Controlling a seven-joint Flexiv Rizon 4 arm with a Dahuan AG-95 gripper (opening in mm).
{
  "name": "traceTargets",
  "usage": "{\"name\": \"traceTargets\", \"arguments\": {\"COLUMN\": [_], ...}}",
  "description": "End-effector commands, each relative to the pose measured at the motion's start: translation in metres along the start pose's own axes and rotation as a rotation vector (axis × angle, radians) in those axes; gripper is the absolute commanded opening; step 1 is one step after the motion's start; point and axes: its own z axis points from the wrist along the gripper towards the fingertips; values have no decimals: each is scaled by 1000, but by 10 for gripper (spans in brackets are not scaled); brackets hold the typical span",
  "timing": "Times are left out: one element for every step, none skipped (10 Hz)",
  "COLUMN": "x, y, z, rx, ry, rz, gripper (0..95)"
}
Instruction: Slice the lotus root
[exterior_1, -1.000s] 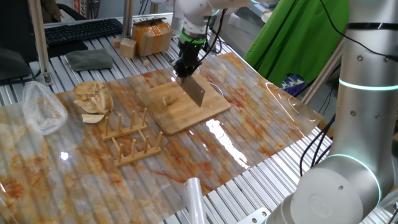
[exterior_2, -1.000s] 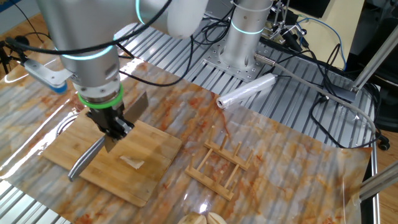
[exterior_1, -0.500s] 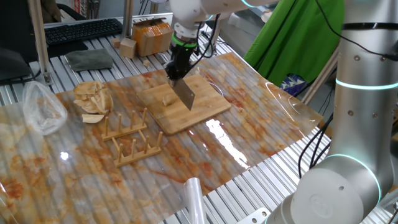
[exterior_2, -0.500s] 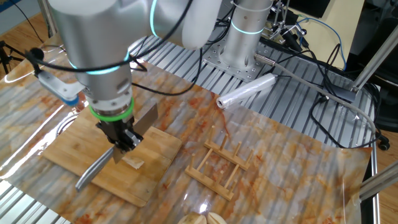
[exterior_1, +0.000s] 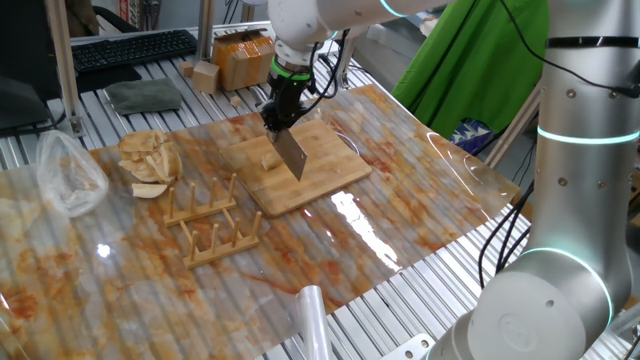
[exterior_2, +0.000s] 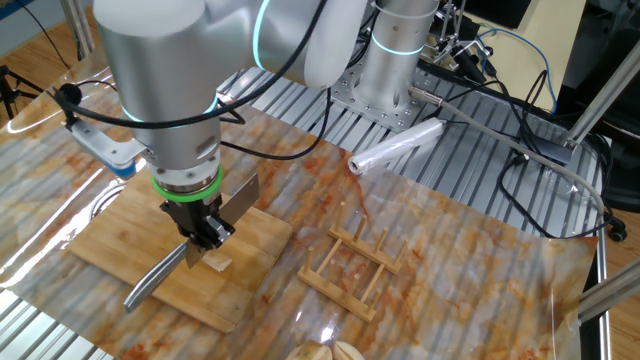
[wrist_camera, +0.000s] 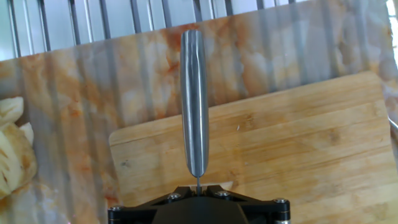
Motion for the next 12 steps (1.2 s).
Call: {"name": "traceTargets", "arguments": {"x": [-1, -1, -1, -2, -2, -2, -3, -3, -3, -3, -3, -3], "y": [2, 6, 10, 13, 14, 15, 16, 16, 16, 15, 15, 15], "z": [1, 3, 4, 6, 7, 8, 8, 9, 8, 8, 8, 8], "rx": [-4, -5, -7, -10, -10, -12, -4, 0, 1, 3, 4, 4], "ry": [0, -4, -2, 0, 0, -2, -6, -3, -2, -3, -3, -1], "rz": [2, 0, 3, 9, 10, 12, 7, -2, 2, 5, 6, 6], "gripper": [0, 0, 0, 0, 0, 0, 0, 0, 0, 0, 0, 0]}}
